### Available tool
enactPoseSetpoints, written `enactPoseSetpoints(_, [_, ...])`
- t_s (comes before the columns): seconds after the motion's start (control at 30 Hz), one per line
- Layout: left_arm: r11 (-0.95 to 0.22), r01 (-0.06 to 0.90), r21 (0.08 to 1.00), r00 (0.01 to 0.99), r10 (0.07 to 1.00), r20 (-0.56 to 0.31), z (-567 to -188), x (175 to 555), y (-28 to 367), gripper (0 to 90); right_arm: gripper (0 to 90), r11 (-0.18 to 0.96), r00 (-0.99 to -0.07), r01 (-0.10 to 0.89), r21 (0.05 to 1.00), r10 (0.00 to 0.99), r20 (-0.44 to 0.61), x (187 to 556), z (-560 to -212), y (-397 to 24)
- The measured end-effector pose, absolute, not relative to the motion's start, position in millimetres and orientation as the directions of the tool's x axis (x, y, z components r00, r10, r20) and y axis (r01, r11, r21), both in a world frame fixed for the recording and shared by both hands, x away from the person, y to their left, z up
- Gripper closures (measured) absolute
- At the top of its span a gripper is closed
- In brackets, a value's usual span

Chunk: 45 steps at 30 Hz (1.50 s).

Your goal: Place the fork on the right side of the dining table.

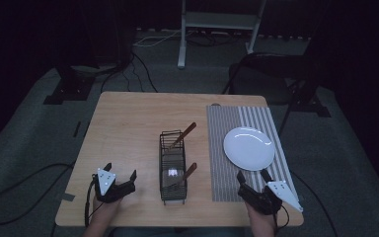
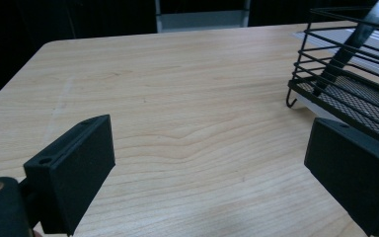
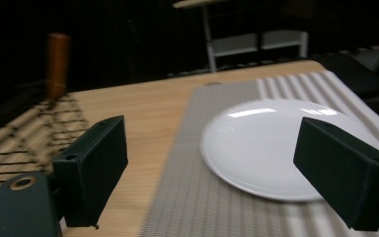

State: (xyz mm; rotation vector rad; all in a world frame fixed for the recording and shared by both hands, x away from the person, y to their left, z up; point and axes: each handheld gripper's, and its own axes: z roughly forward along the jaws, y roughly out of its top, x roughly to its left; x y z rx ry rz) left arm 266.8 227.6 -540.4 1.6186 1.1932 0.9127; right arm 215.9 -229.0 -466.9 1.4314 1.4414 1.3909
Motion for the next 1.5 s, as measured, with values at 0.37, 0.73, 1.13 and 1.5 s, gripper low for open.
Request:
enactPoseSetpoints(0.37, [-0.167,0.297,0.94,0.289,0.954,0.078,-540.4,265.9,224.4,4.9,12.1,-0.179,-0.382,0.258,0.949,0.884,0.27,199.3,-428.9,-148.9])
enactPoseSetpoints(0.73, [-0.174,0.283,0.943,0.27,0.958,0.096,-540.6,264.3,222.6,5.0,31.9,-0.184,-0.42,0.281,0.942,0.859,0.293,206.9,-421.8,-100.3])
enactPoseSetpoints(1.13, [-0.167,0.283,0.944,0.248,0.964,0.096,-540.7,264.1,221.8,4.9,72.6,-0.205,-0.33,0.295,0.933,0.895,0.301,203.5,-418.8,-82.1])
enactPoseSetpoints(1.5, [-0.164,0.284,0.945,0.251,0.964,0.092,-540.6,264.8,222.4,5.0,80.3,-0.215,-0.375,0.206,0.955,0.884,0.28,193.9,-394.5,-82.3])
